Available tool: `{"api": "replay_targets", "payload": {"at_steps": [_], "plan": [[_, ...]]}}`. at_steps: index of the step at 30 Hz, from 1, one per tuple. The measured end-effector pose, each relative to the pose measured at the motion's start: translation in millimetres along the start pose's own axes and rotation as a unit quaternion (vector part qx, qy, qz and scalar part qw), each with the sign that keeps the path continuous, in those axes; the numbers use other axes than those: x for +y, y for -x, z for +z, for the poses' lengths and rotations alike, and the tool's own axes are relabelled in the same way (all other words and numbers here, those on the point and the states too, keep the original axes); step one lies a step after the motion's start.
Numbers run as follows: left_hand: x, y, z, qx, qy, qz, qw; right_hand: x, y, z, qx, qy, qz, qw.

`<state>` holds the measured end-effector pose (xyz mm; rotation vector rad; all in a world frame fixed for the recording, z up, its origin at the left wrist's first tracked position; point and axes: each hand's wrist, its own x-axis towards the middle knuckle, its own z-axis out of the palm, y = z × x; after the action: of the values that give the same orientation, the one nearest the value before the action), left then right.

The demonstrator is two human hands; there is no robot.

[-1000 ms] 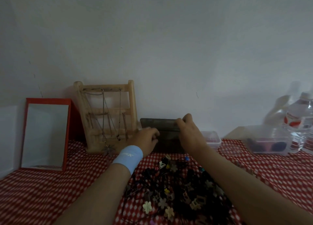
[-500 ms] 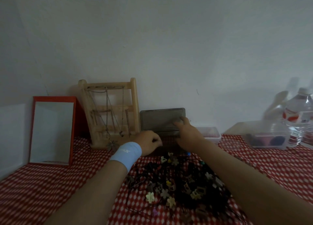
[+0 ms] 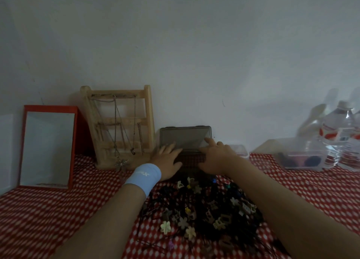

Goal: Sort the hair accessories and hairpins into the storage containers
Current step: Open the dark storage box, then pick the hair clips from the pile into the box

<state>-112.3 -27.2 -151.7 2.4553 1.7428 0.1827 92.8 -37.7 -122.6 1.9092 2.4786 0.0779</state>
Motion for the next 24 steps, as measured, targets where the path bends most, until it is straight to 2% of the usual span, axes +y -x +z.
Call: {"api": "replay_targets", "payload": {"at_steps": [3,5,7,9,12,17,20,24], "plan": [[0.6,7.6,-7.0,0.044,0.028,0.02,0.998,-3.2,4.4,-4.8,0.028,0.02,-0.006,0.999],[2.0,15.1,-10.9,0.121,0.055,0.035,0.991,-6.7,9.2,-10.1,0.089,0.012,-0.029,0.996],[6.5,24.7,-14.2,0.198,0.088,0.057,0.975,-12.1,15.5,-17.3,0.128,-0.043,-0.065,0.989],[14.9,36.8,-18.8,0.226,0.119,0.076,0.964,-18.5,22.7,-24.9,0.105,-0.085,-0.097,0.986],[22.8,51.4,-22.8,0.164,0.126,0.07,0.976,-24.9,29.6,-30.3,0.025,-0.075,-0.133,0.988],[24.7,54.0,-18.7,0.039,0.061,0.05,0.996,-30.9,31.4,-22.2,-0.019,-0.007,-0.144,0.989],[27.8,53.1,-11.7,0.012,0.053,0.046,0.997,-35.5,28.2,-8.6,-0.033,-0.008,-0.151,0.988],[24.2,50.0,-12.6,0.016,0.044,0.056,0.997,-26.8,27.4,-8.2,-0.029,-0.074,-0.149,0.986]]}}
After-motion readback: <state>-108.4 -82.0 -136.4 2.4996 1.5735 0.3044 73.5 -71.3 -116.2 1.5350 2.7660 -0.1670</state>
